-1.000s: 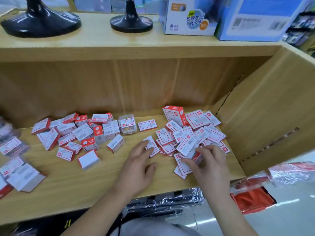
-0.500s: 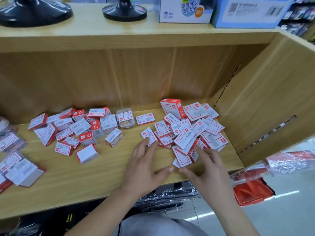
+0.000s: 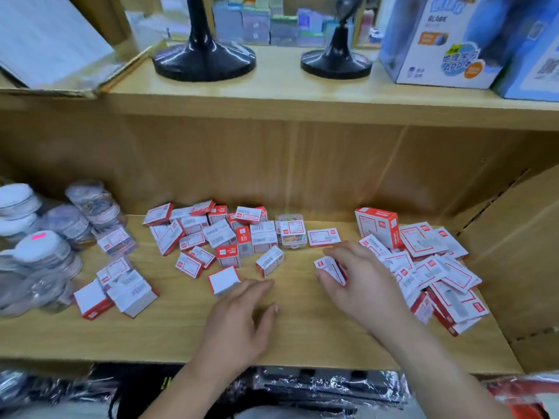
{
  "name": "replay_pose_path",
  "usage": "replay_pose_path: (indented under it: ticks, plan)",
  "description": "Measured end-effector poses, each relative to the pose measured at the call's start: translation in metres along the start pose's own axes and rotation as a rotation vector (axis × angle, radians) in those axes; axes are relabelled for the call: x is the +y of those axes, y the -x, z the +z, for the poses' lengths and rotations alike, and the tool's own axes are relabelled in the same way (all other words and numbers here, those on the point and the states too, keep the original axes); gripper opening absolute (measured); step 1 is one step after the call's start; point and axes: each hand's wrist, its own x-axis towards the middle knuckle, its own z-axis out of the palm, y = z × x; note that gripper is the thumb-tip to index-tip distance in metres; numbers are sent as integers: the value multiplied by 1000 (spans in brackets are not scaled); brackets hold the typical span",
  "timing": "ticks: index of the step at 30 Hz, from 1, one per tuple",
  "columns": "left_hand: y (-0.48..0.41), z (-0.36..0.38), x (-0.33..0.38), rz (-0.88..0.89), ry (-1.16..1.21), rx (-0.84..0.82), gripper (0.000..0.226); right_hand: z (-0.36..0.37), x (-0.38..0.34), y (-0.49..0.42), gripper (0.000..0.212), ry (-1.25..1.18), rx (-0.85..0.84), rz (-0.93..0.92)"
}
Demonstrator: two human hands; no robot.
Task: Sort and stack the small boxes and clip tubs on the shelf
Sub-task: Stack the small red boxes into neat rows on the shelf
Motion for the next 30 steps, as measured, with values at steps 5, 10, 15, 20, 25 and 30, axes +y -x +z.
replay_pose_path:
  ticks: [5,10,15,20,25,30]
  plan:
    - [-6,-22,-25,-13,-52,85,33,17,-3,-71,44,84,-188,87]
    - [-17,-44,-38,-70,26,73,27,24,1,-110,52,205,-431,247]
    - [-32,-52,-47,-64,55,35,24,26,-3,-115,30,201,-385,282]
    - [-69,-50,-35,87,19,64,22,13,-15,-100,25,108,-173,281]
    - [-134,-23,-7,266,-151,-105,39,-6,-24,-65,19,-27,-6,292]
    - [-164,5,-3,233,-404,-378,44,-27,-23,-34,22,-264,63,314]
